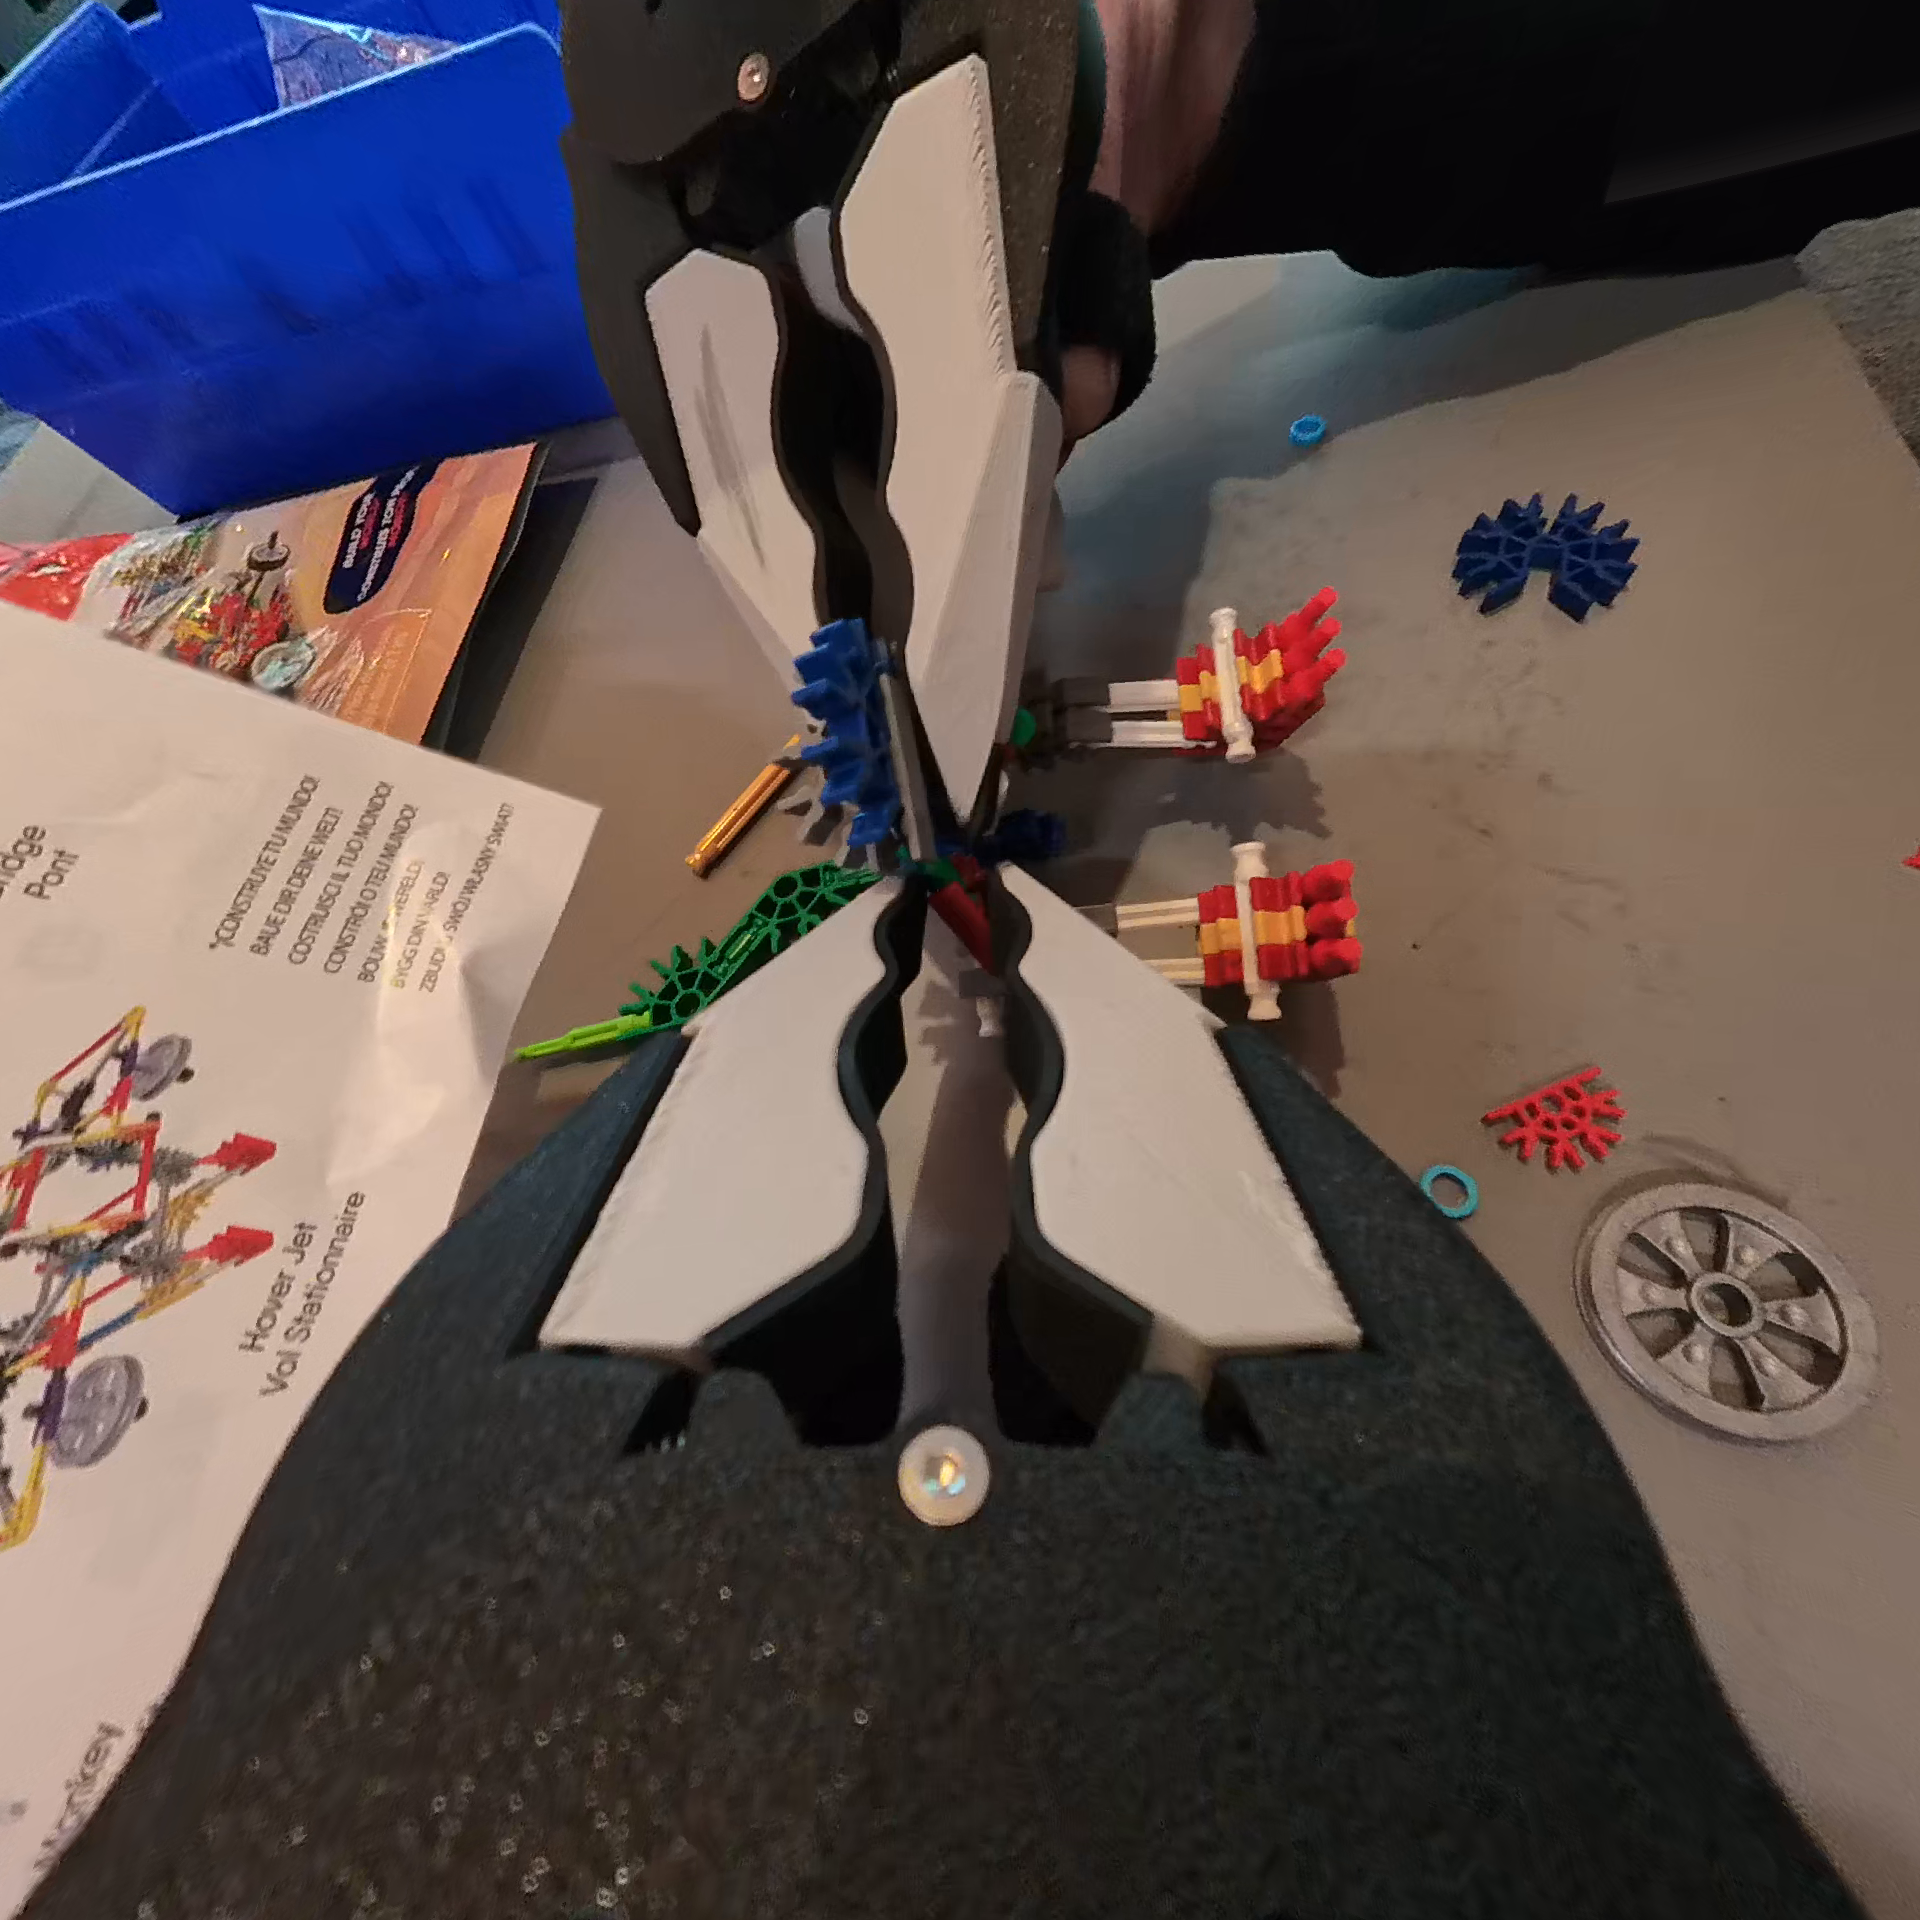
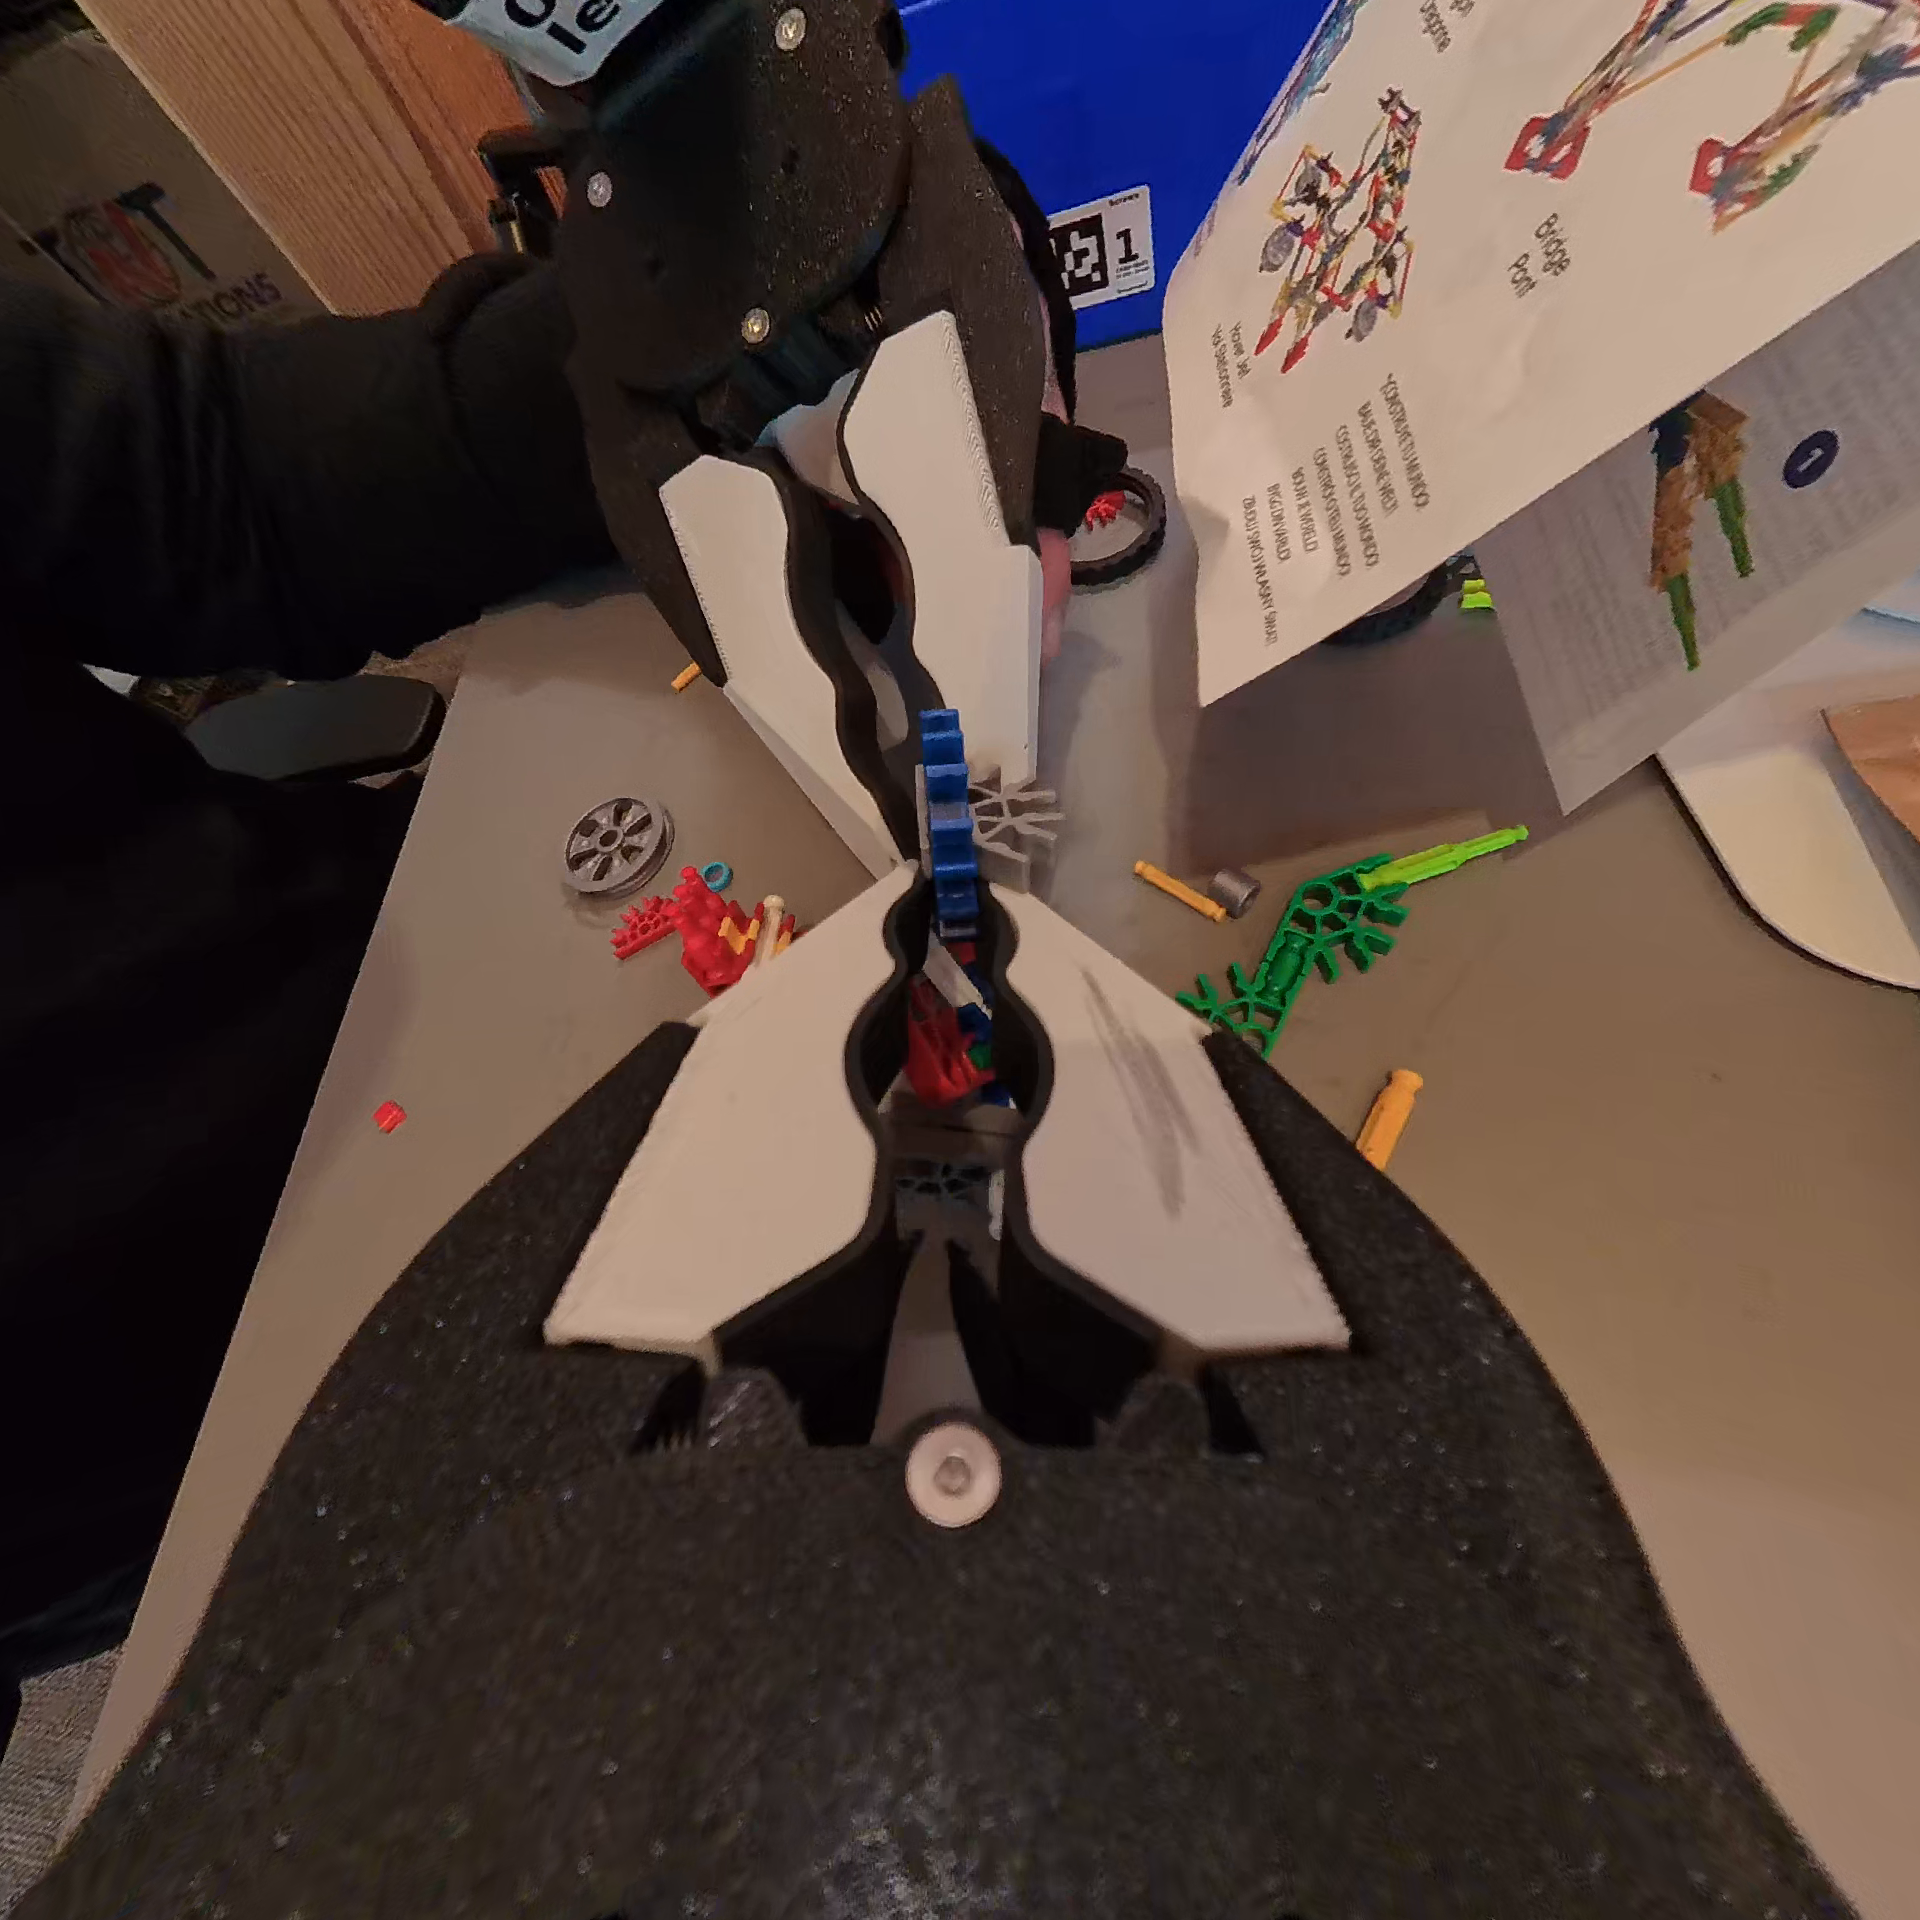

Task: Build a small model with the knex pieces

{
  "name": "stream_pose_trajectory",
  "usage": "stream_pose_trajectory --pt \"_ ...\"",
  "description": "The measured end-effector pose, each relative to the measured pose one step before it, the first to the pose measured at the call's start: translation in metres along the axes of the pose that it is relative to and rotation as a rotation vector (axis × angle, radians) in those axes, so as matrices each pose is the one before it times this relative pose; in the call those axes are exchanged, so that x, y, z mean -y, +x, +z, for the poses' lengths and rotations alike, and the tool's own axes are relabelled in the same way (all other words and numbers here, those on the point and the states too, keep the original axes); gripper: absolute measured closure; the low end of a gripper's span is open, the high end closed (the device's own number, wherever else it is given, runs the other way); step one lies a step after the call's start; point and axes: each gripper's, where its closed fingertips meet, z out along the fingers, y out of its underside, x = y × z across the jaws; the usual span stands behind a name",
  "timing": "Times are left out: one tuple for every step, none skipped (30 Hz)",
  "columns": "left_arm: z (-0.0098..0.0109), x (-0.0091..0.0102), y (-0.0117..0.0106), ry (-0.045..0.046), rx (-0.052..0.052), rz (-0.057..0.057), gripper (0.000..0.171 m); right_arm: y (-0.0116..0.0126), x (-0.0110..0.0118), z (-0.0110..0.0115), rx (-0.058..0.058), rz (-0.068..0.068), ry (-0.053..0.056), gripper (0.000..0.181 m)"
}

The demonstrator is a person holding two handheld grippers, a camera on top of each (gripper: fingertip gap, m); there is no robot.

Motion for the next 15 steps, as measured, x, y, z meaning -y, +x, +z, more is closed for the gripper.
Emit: stream_pose_trajectory --pt "0.00040 0.00067 0.00174 -0.00118 -0.0063 0.0101 0.161 -0.00177 -0.00083 -0.00057 0.0111 0.0005 -0.0033 0.175" --pt "0.00059 0.00093 0.00216 0.00104 -0.0090 0.0048 0.161 -0.00344 -0.00132 -0.00063 0.0200 -0.0033 -0.0046 0.176" --pt "0.00077 0.00036 0.00003 -0.00141 0.0022 0.0011 0.161 -0.00071 -0.00071 -0.00082 0.0015 -0.0076 -0.0038 0.176" --pt "0.00036 0.00029 -0.00028 -0.00066 0.0004 -0.0040 0.162 0.00024 -0.00020 -0.00064 -0.0030 -0.0017 -0.0022 0.176" --pt "-0.00004 0.00012 0.00038 0.00154 -0.0039 -0.0045 0.162 -0.00020 -0.00018 -0.00015 -0.0019 -0.0043 -0.0009 0.176" --pt "0.00006 0.00012 0.00005 0.00226 0.0000 -0.0011 0.162 -0.00007 -0.00006 -0.00005 -0.0051 -0.0114 -0.0028 0.176" --pt "0.00012 0.00004 0.00002 0.00169 -0.0010 -0.0029 0.162 0.00008 -0.00005 -0.00008 -0.0054 -0.0079 -0.0038 0.176" --pt "-0.00006 -0.00004 0.00007 0.00097 -0.0016 -0.0029 0.162 0.00001 0.00003 -0.00004 -0.0028 -0.0036 -0.0013 0.176" --pt "0.00019 0.00006 -0.00011 0.00023 0.0019 0.0003 0.162 0.00023 -0.00008 -0.00016 -0.0022 -0.0013 0.0007 0.176" --pt "0.00013 -0.00006 -0.00045 -0.00052 0.0049 0.0052 0.162 0.00051 0.00005 -0.00020 -0.0007 0.0032 0.0024 0.176" --pt "-0.00003 -0.00010 -0.00016 -0.00015 0.0015 0.0022 0.162 0.00034 -0.00002 -0.00004 0.0011 0.0044 0.0027 0.176" --pt "0.00006 0.00000 -0.00006 0.00056 0.0008 0.0010 0.162 0.00019 0.00002 -0.00006 0.0001 0.0010 0.0010 0.176" --pt "-0.00002 0.00001 -0.00018 0.00104 0.0013 0.0025 0.162 0.00016 0.00003 -0.00002 -0.0003 0.0009 0.0011 0.176" --pt "-0.00025 -0.00002 0.00032 0.00201 -0.0014 0.0024 0.162 -0.00030 0.00013 0.00020 0.0040 0.0038 0.0035 0.176" --pt "-0.00014 0.00002 0.00014 0.00138 -0.0017 0.0002 0.162 -0.00032 0.00004 0.00012 0.0063 0.0054 0.0042 0.176"
